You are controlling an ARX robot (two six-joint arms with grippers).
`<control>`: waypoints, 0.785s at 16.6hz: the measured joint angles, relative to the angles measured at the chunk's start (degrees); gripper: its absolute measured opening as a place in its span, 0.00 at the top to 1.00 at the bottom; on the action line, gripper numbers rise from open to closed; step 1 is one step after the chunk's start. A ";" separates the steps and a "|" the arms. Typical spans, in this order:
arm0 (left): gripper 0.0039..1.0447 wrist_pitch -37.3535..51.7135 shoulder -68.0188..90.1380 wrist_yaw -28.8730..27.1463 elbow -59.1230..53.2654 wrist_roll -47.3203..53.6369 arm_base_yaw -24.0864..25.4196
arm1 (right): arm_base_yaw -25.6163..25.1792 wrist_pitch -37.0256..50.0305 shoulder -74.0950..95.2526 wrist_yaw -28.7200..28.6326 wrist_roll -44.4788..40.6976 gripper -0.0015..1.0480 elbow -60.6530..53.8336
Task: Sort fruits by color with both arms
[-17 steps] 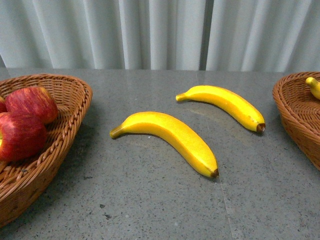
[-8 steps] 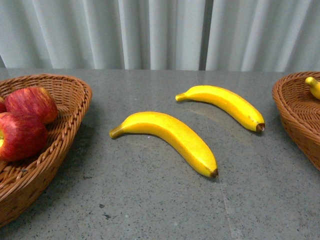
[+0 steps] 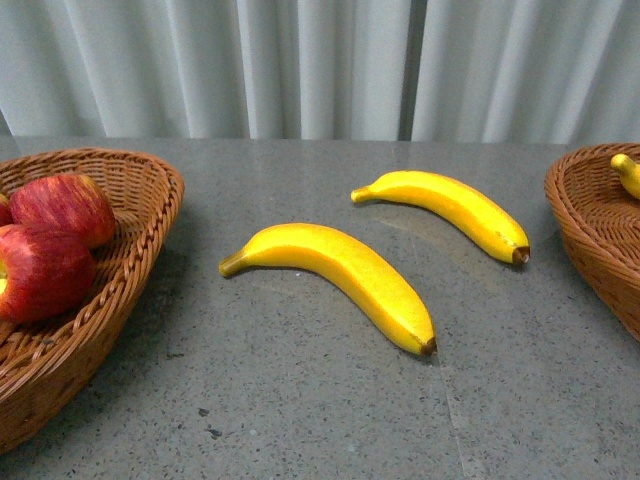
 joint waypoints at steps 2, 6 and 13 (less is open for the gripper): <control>0.78 0.00 0.00 -0.02 0.00 -0.02 0.00 | 0.00 0.00 0.00 0.00 0.00 0.06 0.00; 0.47 0.00 0.00 0.00 0.00 -0.02 0.00 | 0.00 0.00 0.00 0.00 0.00 0.06 0.00; 0.06 0.00 0.00 0.00 0.00 -0.02 0.00 | 0.00 0.00 0.00 0.00 0.00 0.06 0.00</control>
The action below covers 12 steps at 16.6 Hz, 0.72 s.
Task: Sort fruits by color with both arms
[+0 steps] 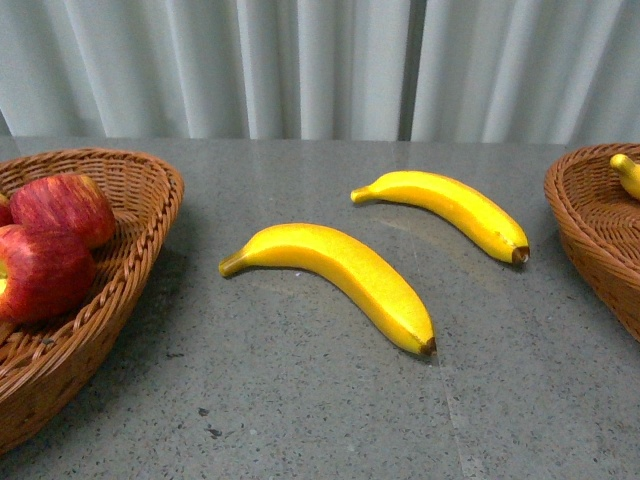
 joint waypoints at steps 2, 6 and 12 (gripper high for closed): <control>0.07 0.00 0.00 0.00 0.00 0.00 0.00 | 0.00 0.00 0.00 0.00 0.00 0.06 0.00; 0.06 0.00 0.00 0.00 0.00 0.00 0.00 | 0.00 0.00 0.00 0.00 0.00 0.06 0.00; 0.06 0.07 0.00 0.04 0.00 0.02 0.00 | 2.58 10.03 8.20 13.90 5.09 0.06 1.16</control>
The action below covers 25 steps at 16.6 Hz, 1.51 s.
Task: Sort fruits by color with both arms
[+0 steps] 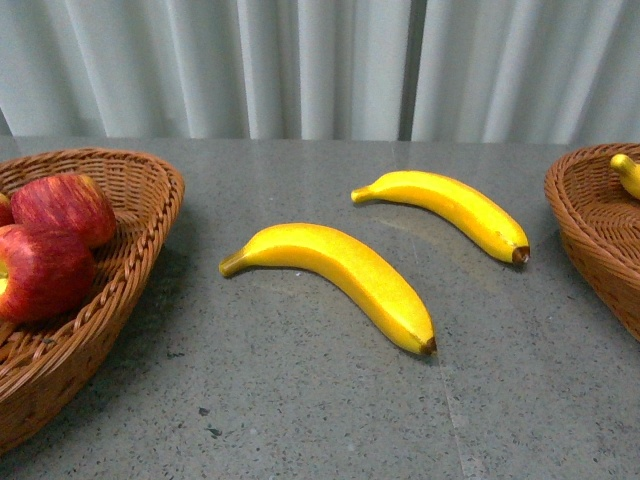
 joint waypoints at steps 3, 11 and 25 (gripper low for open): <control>0.06 -0.04 0.00 -0.02 0.00 0.00 0.00 | -4.50 14.49 17.05 -4.04 1.51 0.06 6.19; 0.06 -0.02 0.00 -0.04 0.00 -0.02 0.00 | 6.01 22.62 62.14 -21.22 0.28 0.06 37.94; 0.06 -0.02 0.00 -0.04 0.00 0.00 0.00 | 24.00 -5.90 96.61 -24.92 -9.90 0.06 61.18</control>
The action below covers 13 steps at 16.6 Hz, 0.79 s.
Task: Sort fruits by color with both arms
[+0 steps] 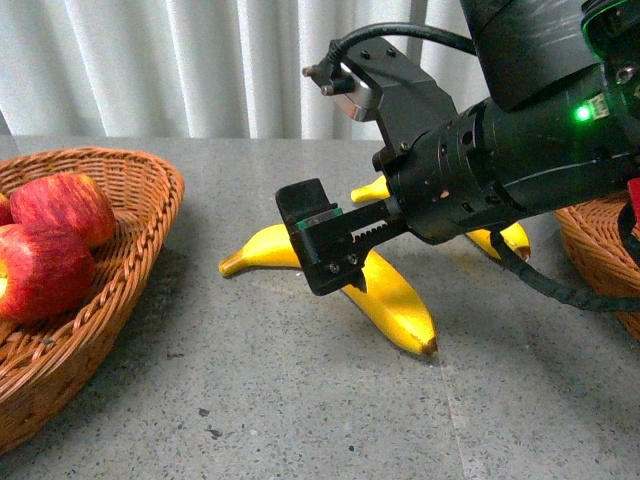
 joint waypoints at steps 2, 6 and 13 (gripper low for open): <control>0.06 0.00 0.00 0.00 0.00 -0.02 0.00 | -0.22 -0.50 1.57 1.92 -0.42 0.06 1.01; 0.06 -0.02 0.00 0.00 0.00 -0.02 0.00 | -0.33 -1.86 2.91 2.95 -0.46 0.06 1.95; 0.06 -0.02 0.00 0.00 0.00 -0.02 0.00 | 0.17 -2.78 4.52 3.61 -0.96 0.06 2.75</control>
